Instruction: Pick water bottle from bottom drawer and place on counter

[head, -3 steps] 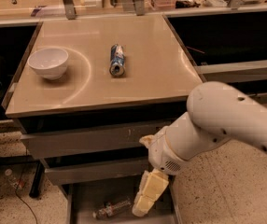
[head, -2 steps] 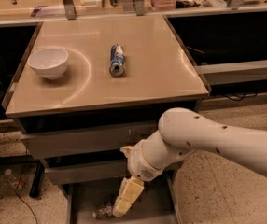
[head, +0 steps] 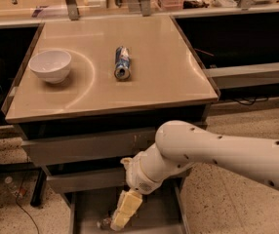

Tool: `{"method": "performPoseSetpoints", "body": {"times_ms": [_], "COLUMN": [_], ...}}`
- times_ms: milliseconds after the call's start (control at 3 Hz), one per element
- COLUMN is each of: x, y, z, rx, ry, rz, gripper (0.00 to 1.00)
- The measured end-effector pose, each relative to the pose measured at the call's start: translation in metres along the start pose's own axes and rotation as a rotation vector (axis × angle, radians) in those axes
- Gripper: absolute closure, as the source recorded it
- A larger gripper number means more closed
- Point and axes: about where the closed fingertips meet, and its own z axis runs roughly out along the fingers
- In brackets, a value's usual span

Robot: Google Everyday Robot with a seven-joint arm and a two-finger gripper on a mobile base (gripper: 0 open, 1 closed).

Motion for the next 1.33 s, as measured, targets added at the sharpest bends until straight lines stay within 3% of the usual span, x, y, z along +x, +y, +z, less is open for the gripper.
{"method": "performPoseSetpoints", "body": {"times_ms": [667, 1000, 1333], "x": [0.060, 0.106, 0.106], "y": [-0.032, -0.045, -0.045], "z": [0.097, 0.128, 0.128], "rx": [0.019, 0.008, 0.008], "ry": [0.112, 0.177, 0.176], "rz": [0.081, 0.135, 0.134], "gripper": [0.00, 0.00, 0.00]}}
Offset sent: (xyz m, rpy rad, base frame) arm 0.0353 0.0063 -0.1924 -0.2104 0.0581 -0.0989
